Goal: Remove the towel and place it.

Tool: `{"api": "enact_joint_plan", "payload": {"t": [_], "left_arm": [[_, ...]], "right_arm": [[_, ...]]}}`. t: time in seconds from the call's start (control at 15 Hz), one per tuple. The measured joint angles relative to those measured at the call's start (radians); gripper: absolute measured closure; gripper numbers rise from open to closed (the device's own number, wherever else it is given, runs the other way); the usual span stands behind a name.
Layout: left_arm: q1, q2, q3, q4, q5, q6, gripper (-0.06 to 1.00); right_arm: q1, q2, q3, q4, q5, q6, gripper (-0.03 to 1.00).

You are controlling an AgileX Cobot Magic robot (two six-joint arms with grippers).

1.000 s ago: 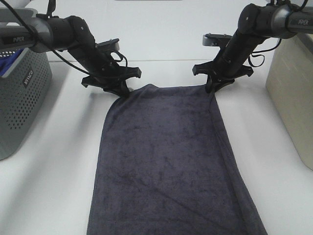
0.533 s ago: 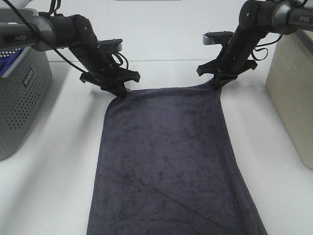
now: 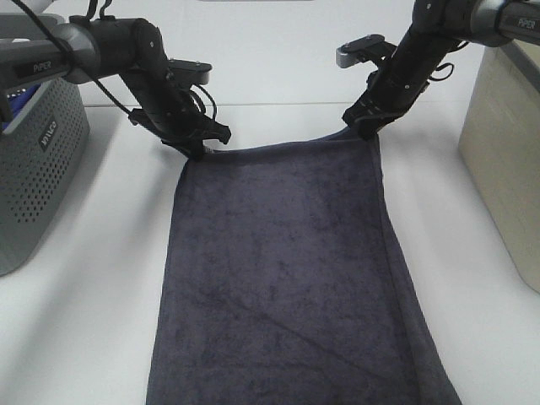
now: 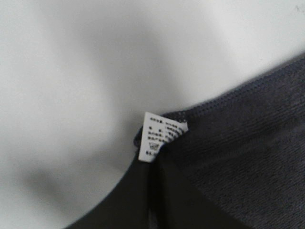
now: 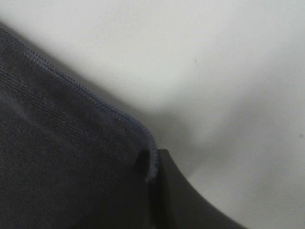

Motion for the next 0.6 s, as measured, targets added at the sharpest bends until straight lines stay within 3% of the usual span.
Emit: {"api": "enact_joint_plan", "payload": {"t": [0.2, 0.6], "left_arm": [[0.0, 0.005, -0.115, 0.094, 0.0, 0.004, 0.94], [0.0, 0.005, -0.164, 0.139, -0.154, 0.008, 0.94]], "right_arm": [[0.002, 0.0, -0.069, -0.002, -0.088, -0.029, 0.95], [0.002, 0.0, -0.072, -0.005, -0.281, -0.029, 0.95]]}}
